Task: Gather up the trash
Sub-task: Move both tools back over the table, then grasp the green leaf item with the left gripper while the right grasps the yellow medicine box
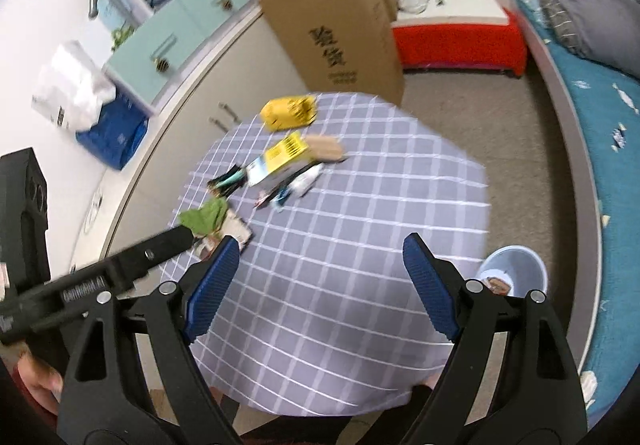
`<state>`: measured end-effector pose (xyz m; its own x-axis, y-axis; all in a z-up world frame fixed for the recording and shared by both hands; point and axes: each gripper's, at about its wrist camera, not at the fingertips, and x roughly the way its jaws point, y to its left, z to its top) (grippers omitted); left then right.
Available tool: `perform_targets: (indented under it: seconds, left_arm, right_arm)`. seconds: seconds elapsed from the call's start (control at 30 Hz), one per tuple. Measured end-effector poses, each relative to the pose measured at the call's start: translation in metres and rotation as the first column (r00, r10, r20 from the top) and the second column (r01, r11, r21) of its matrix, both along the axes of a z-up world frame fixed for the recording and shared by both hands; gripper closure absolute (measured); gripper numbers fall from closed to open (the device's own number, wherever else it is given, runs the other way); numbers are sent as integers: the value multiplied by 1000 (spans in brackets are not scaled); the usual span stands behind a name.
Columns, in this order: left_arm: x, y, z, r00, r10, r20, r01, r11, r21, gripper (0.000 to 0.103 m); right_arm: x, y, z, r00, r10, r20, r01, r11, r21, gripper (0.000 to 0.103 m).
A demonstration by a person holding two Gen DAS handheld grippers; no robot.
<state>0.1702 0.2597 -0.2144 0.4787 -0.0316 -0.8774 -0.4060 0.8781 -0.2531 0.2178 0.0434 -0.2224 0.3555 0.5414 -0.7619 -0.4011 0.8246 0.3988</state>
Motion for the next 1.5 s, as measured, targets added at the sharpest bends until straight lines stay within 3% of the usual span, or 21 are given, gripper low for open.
perform_targets:
  seconds: [0.17, 0.33, 0.57, 0.73, 0.8, 0.87, 1.03, 1.27, 1.5]
  left_arm:
    - [-8, 83, -29, 993, 96, -72, -98, 995, -27, 27]
    - [0, 135, -67, 981, 114, -157, -126, 990, -65, 28]
    - [38, 142, -107, 977, 6, -215, -24, 996, -82, 28]
    - [55, 150, -131, 964, -15, -265, -6, 997, -80, 28]
    - [60, 153, -137, 960, -28, -280, 9, 998, -69, 33]
    - [64, 153, -140, 956, -48, -288, 35, 998, -52, 55]
    - [70, 164, -136, 962, -82, -259, 63, 995, -82, 90]
    - [77, 171, -92, 988, -94, -126, 86, 994, -72, 92]
    - [89, 174, -73, 988, -114, -102, 110, 993, -50, 92]
  right_arm:
    - [-2, 54, -21, 999, 30, -31, -31, 999, -22, 20]
    - [3, 104, -47, 997, 37, -61, -40, 997, -61, 20]
    - [8, 130, -77, 993, -6, -121, -7, 994, -106, 20]
    - [14, 134, -87, 990, -35, -139, 17, 992, -125, 20]
    - [18, 134, -89, 988, -50, -148, 32, 992, -121, 20]
    - [23, 132, -89, 985, -71, -158, 56, 994, -97, 20]
    - [44, 137, -86, 976, -126, -176, 123, 992, -30, 20]
    - [89, 141, -96, 942, -208, -263, 239, 967, 90, 20]
    - [121, 159, -114, 928, -230, -294, 261, 963, 70, 20]
